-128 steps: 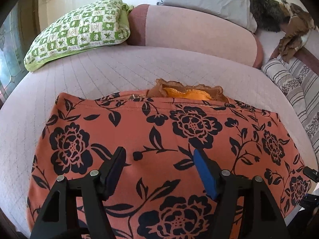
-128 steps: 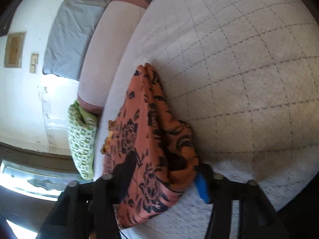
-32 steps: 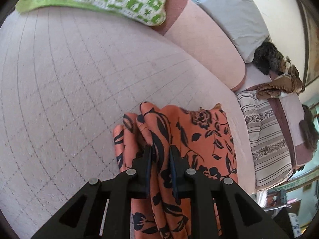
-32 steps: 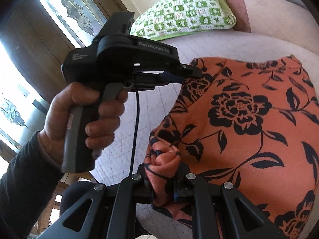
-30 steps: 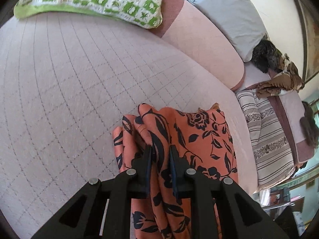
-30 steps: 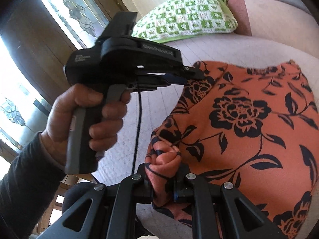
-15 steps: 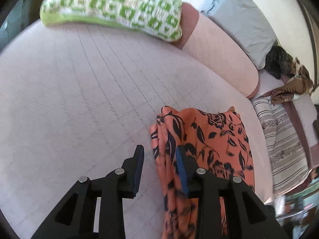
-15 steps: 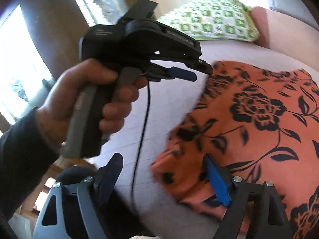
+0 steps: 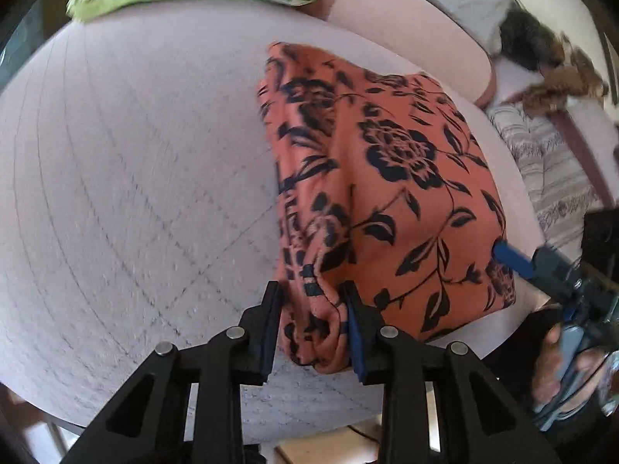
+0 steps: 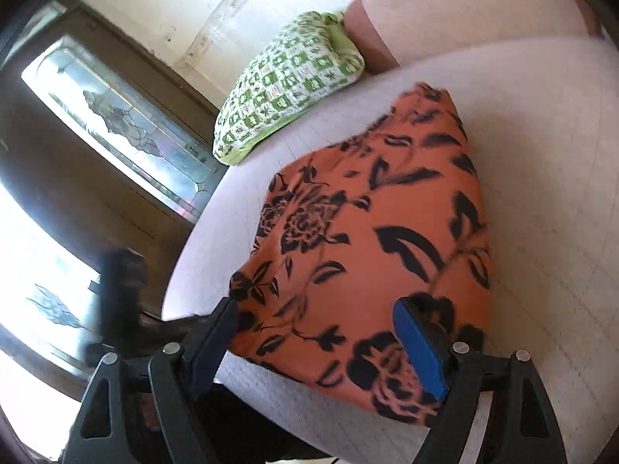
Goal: Fold small clothes
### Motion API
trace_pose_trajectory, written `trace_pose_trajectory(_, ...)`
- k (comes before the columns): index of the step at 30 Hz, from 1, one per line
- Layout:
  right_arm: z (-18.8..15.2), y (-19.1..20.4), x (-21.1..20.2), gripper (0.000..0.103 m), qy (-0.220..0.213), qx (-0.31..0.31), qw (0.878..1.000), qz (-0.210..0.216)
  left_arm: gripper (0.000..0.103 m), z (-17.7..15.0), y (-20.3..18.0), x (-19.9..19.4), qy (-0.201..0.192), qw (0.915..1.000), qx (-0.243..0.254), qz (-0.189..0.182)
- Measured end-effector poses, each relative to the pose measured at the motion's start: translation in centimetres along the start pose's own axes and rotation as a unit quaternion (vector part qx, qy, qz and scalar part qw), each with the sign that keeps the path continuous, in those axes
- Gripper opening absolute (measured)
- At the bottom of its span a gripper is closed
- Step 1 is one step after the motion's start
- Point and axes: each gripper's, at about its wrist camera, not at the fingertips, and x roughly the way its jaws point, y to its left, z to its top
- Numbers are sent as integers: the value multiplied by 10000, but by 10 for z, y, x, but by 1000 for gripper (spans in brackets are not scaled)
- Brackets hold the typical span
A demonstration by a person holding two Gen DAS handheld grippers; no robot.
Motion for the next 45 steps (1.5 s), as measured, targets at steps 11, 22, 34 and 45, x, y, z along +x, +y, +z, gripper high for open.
trace_pose_trajectory(11,4,-47,11,84,288,1299,9873,871,31,7,27,-30,-309,9962,-547,-606)
trace_pose_trajectory(22,54,-14,11,84,241,423,9966,670,41,37,6,-1,-341,9988,-215,292)
trace_pose_trajectory(34,115,-26,26,84,452,517,9940,852,42,83,-21,-33,-1040,9940,327,7)
trace_pose_trajectory(45,153,-82,59,81,732,1390,9802,1209,36,120,-7,24,-639,9959,576,285)
